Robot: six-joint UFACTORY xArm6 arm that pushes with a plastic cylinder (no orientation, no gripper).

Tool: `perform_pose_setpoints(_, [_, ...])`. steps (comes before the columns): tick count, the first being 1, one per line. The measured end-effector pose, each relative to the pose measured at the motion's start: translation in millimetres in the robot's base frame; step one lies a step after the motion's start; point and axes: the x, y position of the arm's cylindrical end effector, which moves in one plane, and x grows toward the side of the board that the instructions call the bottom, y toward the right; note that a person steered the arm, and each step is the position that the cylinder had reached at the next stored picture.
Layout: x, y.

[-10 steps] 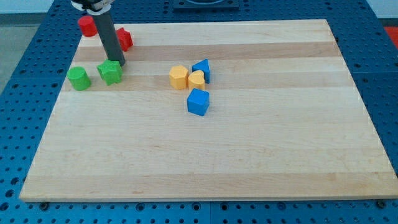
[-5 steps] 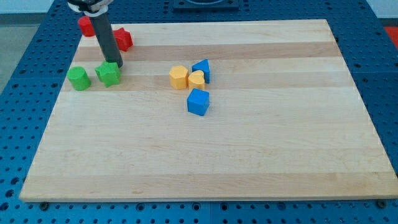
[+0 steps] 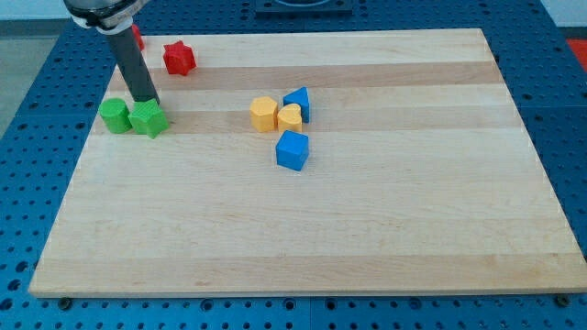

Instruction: Place the green star right to the green circle

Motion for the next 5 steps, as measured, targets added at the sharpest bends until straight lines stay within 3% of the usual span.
perform_pose_setpoints(3, [-6, 0])
perform_pose_setpoints(5, [-35, -16])
